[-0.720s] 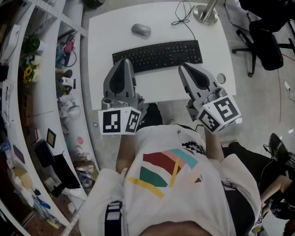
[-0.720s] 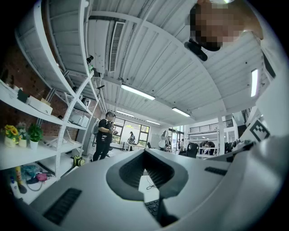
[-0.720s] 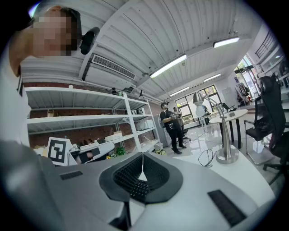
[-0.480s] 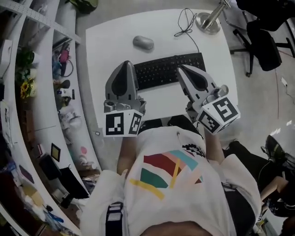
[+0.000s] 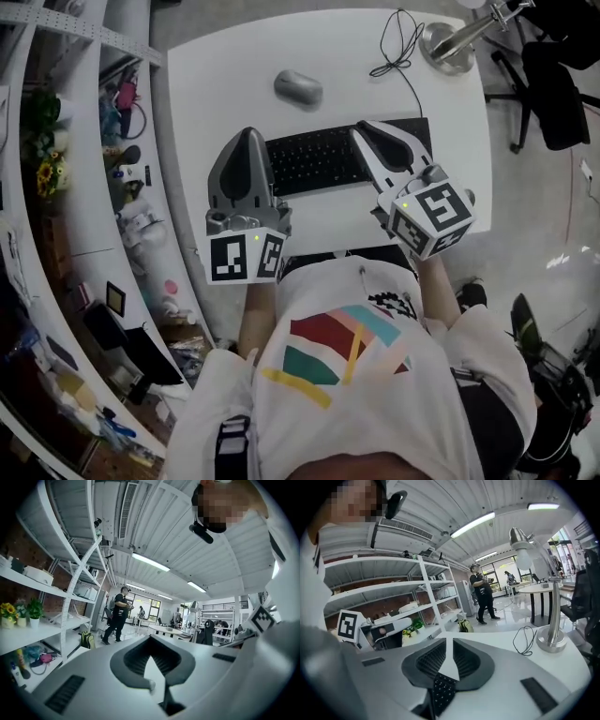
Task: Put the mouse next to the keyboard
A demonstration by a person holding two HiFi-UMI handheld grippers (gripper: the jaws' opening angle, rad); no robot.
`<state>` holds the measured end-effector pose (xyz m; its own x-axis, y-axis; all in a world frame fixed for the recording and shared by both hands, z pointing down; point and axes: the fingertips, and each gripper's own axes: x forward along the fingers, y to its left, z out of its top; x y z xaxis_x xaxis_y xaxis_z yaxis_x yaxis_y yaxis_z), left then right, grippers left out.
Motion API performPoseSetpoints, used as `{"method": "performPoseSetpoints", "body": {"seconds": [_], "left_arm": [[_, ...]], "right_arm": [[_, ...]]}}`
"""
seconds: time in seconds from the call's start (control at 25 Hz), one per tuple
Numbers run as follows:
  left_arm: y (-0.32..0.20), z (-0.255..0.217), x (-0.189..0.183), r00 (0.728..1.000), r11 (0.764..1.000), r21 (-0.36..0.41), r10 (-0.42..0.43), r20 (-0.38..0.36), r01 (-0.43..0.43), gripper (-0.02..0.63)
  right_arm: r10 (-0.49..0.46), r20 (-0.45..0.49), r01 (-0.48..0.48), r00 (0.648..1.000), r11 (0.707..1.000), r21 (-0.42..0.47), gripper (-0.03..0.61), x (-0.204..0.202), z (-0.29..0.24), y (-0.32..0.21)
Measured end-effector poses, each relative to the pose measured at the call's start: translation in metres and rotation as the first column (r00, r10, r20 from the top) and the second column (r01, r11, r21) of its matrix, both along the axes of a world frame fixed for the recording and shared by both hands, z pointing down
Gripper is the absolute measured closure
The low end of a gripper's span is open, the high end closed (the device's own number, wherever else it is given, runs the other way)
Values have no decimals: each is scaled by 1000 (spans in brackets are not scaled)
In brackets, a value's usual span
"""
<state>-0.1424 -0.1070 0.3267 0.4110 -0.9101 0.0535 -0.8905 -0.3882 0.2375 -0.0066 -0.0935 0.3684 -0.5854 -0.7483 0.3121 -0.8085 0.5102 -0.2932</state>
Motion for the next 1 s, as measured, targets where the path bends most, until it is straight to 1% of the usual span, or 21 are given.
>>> {"method": "performPoseSetpoints", "body": {"seconds": [0.04, 0.08, 0.12, 0.16, 0.2, 0.28, 0.36, 0.4, 0.48, 0.6, 0.68, 0.84, 1.0], "left_arm": [[-1, 3, -4, 1000, 1000, -9, -11, 4, 11, 571], [-3, 6, -7, 1000, 1000, -19, -22, 6, 22, 571], [-7, 9, -10, 1000, 999, -28, -31, 4, 31, 571], [-10, 12, -13, 999, 999, -37, -40, 0, 40, 571], [-13, 16, -16, 999, 998, -45, -46, -1, 46, 571], [-16, 23, -21, 999, 997, -57, -55, -2, 54, 571], [-18, 33, -30, 998, 995, -71, -65, -9, 65, 571], [-18, 38, -36, 997, 994, -80, -75, -16, 73, 571], [-17, 50, -48, 995, 990, -104, -100, -31, 96, 571], [-17, 65, -66, 990, 983, -136, -132, -47, 125, 571], [-18, 70, -76, 987, 979, -149, -148, -56, 138, 571], [-24, 78, -87, 982, 974, -166, -168, -81, 153, 571], [-23, 91, -88, 983, 971, -192, -162, -87, 143, 571]], "right_arm": [[-1, 2, 1, 1000, 1000, 19, 519, -4, 3, -9], [-1, 2, 1, 1000, 999, 50, 356, -9, 6, -22], [-6, -9, 7, 1000, 997, 79, 261, -15, 10, -38], [-23, -35, 26, 999, 995, 93, 243, -22, 17, -55], [-55, -68, 61, 996, 994, 89, 227, -32, 27, -71], [-152, -139, 159, 979, 987, 35, 225, -57, 56, -98], [-254, -229, 248, 940, 967, -54, 225, -80, 94, -116], [-286, -283, 272, 915, 958, -87, 225, -88, 112, -124], [-323, -361, 293, 875, 946, -136, 225, -98, 139, -134], [-372, -387, 304, 843, 925, -228, 225, -108, 169, -136], [-394, -412, 305, 822, 914, -266, 225, -112, 186, -135], [-388, -447, 268, 806, 912, -309, 225, -112, 206, -144], [-385, -438, 258, 812, 911, -323, 227, -109, 210, -147]]}}
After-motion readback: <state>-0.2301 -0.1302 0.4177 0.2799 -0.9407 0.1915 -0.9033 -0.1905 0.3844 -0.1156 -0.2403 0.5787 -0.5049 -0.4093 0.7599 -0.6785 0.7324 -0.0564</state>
